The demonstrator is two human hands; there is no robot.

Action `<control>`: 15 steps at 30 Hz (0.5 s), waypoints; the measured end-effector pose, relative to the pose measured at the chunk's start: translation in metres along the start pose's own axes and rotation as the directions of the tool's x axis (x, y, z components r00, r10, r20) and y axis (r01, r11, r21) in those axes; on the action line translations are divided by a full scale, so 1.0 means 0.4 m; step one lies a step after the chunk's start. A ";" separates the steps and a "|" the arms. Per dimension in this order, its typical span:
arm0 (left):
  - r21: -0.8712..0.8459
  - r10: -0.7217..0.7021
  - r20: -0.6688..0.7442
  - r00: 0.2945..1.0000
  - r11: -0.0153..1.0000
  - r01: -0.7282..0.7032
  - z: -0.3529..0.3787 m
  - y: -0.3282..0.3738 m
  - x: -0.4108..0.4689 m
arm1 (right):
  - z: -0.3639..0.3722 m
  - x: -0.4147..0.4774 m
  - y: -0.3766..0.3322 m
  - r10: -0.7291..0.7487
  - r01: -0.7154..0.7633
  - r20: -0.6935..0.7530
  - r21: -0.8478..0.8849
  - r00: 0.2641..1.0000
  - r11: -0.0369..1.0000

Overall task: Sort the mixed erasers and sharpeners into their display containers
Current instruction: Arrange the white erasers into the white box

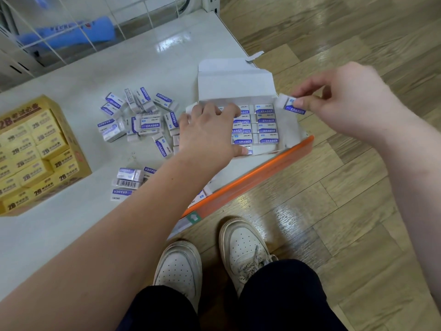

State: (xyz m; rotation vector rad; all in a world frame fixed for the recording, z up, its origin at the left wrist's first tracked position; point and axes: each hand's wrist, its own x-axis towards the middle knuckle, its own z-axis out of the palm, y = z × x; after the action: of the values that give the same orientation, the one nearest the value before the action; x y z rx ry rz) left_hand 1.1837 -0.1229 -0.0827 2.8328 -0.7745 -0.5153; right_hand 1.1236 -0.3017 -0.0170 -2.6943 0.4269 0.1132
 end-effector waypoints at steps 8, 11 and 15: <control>0.011 -0.005 -0.006 1.000 1.000 0.005 0.000 0.000 -0.001 | 0.072 0.009 -0.058 -0.030 0.051 0.264 -0.073 0.964 0.996; 0.016 0.003 -0.010 1.000 1.000 -0.002 0.002 0.000 -0.001 | 0.084 0.007 -0.056 0.017 0.035 0.316 -0.156 0.948 0.987; 0.004 0.002 -0.007 1.000 1.000 -0.002 0.000 -0.003 -0.002 | 0.081 0.016 -0.070 0.086 0.015 0.331 -0.291 0.940 0.957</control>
State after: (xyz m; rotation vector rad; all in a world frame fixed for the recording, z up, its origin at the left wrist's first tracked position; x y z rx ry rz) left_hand 1.1837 -0.1215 -0.0828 2.8354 -0.7783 -0.5041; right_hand 1.1379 -0.2659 -0.0366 -2.8678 0.3748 0.6940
